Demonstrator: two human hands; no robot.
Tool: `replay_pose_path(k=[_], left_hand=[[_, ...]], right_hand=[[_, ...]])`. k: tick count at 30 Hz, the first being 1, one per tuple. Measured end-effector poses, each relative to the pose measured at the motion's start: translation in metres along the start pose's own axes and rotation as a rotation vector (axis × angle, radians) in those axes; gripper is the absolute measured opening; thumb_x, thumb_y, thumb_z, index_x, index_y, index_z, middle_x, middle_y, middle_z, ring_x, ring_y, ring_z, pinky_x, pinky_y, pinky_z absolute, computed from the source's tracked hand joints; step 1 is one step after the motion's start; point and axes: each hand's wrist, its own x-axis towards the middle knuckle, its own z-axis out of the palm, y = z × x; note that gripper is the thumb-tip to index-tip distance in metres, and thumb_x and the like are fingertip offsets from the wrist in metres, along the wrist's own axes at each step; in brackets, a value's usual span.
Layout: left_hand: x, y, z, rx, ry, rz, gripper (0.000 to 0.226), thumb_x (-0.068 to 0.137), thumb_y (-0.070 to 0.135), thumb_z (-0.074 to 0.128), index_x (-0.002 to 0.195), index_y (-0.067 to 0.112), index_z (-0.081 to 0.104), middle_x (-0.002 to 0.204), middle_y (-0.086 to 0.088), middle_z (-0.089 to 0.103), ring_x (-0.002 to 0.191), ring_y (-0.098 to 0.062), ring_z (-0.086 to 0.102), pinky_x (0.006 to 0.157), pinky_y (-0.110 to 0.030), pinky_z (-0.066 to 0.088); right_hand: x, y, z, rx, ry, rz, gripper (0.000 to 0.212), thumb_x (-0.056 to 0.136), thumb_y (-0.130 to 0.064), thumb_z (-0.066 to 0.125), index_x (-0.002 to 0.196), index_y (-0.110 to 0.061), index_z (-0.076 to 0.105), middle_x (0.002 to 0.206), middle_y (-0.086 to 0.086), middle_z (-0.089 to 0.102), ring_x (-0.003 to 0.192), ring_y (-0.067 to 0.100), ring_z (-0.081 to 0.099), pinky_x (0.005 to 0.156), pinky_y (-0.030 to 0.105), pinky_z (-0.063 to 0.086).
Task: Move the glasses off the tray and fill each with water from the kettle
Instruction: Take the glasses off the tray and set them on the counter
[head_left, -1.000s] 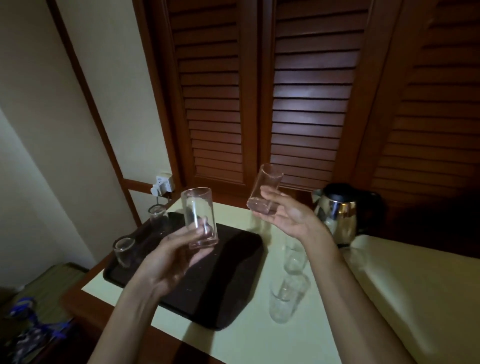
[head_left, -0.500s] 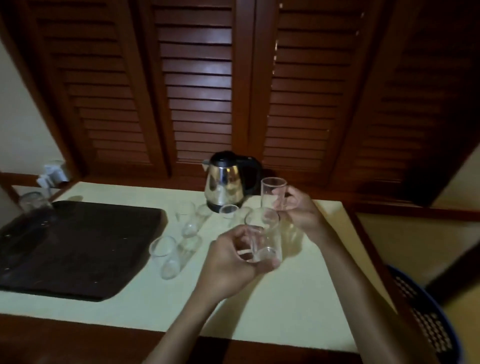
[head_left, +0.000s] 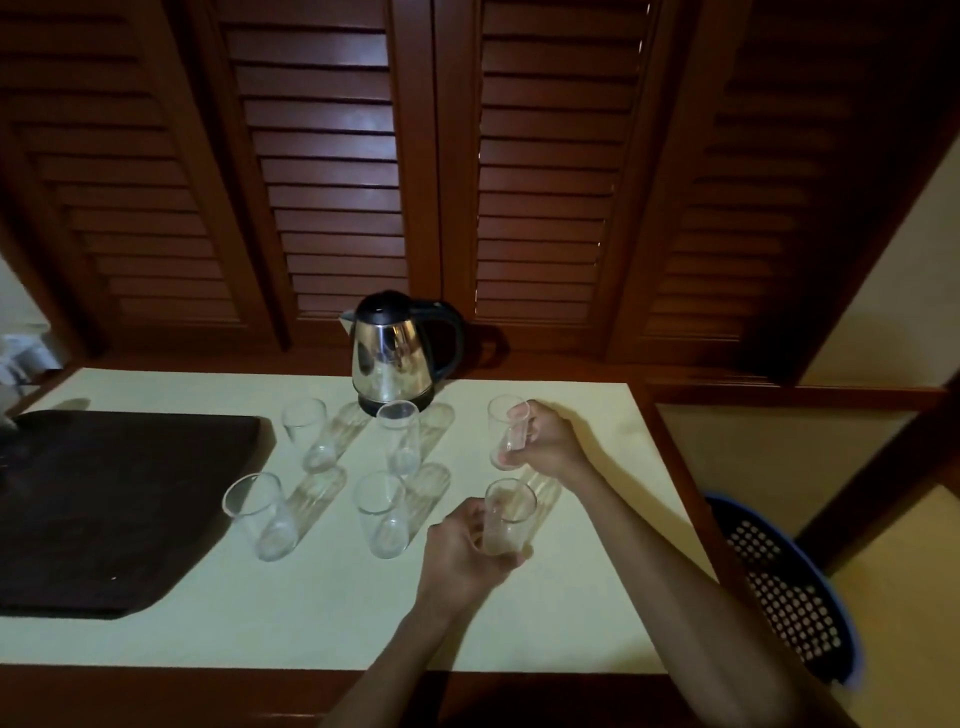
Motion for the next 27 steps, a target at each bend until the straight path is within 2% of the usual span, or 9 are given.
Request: replay_pose_path(k=[3,7,11,12,14,17,20,24,27], left_hand=[[0.001,-0.002,0.0,0.008,0.005,-0.003,0.053,0.059,0.043,0.095,0.103,0.027,0.07,0.095,0.013,0.081,0.089,-0.001,0.077,0.082,-0.038,0.064],[0.004,-0.002,-0.015,0.063,-0.046,0.021,0.052,0.064,0.037,0.09,0.111,0.03,0.068,0.098,0.013,0.079,0.09,-0.005,0.076,0.083,-0.039,0.063],[-0.006,0.021,-0.032,0.268,-0.127,0.115,0.029,0.081,0.033,0.061,0.108,0.022,0.063,0.087,0.0,0.074,0.079,-0.016,0.074,0.07,-0.041,0.061],[-0.01,0.03,-0.042,0.233,-0.145,0.127,0.028,0.082,0.022,0.064,0.11,0.026,0.065,0.092,0.004,0.073,0.08,-0.008,0.072,0.069,-0.034,0.061],[-0.013,0.044,-0.075,0.147,-0.165,0.111,0.059,0.083,-0.003,0.068,0.131,0.03,0.062,0.108,0.01,0.069,0.084,0.001,0.068,0.068,-0.014,0.055],[-0.011,0.063,-0.14,-0.047,-0.154,0.021,0.058,0.086,-0.017,0.065,0.126,0.025,0.069,0.101,0.007,0.071,0.083,-0.012,0.066,0.073,-0.028,0.058],[0.0,0.057,-0.205,0.071,0.074,0.03,0.059,0.081,-0.011,0.078,0.126,0.025,0.07,0.098,0.011,0.076,0.089,-0.014,0.074,0.085,-0.029,0.061],[0.006,0.029,-0.289,0.309,0.355,0.014,0.056,0.079,0.006,0.085,0.132,0.015,0.069,0.11,-0.002,0.08,0.091,-0.003,0.076,0.089,-0.007,0.054],[0.006,0.004,-0.348,0.424,0.438,-0.078,0.054,0.078,0.013,0.086,0.13,0.016,0.071,0.116,-0.004,0.079,0.104,-0.016,0.076,0.097,-0.032,0.059]], right_hand=[[0.002,0.0,0.006,-0.043,-0.007,0.01,0.058,0.055,-0.01,0.093,0.103,-0.025,0.064,0.114,0.014,0.073,0.106,0.032,0.071,0.074,0.027,0.048],[0.005,-0.006,0.021,-0.076,-0.02,0.033,0.062,0.057,-0.008,0.094,0.11,-0.022,0.064,0.117,0.009,0.072,0.111,0.031,0.068,0.081,0.029,0.05],[-0.009,-0.017,-0.001,-0.204,-0.075,0.083,0.1,0.064,-0.008,0.093,0.151,-0.02,0.044,0.137,0.006,0.061,0.123,0.025,0.06,0.093,0.027,0.048],[-0.015,-0.025,-0.011,-0.244,-0.05,0.078,0.1,0.069,-0.005,0.089,0.154,-0.021,0.04,0.142,0.009,0.058,0.128,0.027,0.058,0.095,0.026,0.047],[-0.025,-0.051,-0.022,-0.27,0.114,-0.008,0.082,0.078,-0.002,0.08,0.15,-0.02,0.046,0.145,0.011,0.057,0.133,0.028,0.055,0.096,0.025,0.044],[-0.045,-0.111,-0.009,-0.185,0.312,-0.257,0.058,0.079,-0.007,0.081,0.133,-0.018,0.063,0.13,0.011,0.062,0.124,0.024,0.058,0.094,0.024,0.042],[-0.045,-0.174,0.047,-0.119,0.09,-0.405,0.047,0.077,-0.011,0.084,0.122,-0.017,0.071,0.122,0.007,0.066,0.111,0.019,0.063,0.09,0.022,0.045],[-0.033,-0.239,0.158,-0.162,-0.207,-0.53,0.036,0.079,-0.016,0.083,0.113,-0.022,0.073,0.118,-0.002,0.07,0.11,0.012,0.063,0.098,0.027,0.049],[-0.018,-0.279,0.231,-0.191,-0.34,-0.553,0.035,0.078,-0.016,0.084,0.11,-0.022,0.074,0.115,0.003,0.072,0.103,0.011,0.063,0.098,0.034,0.054]])
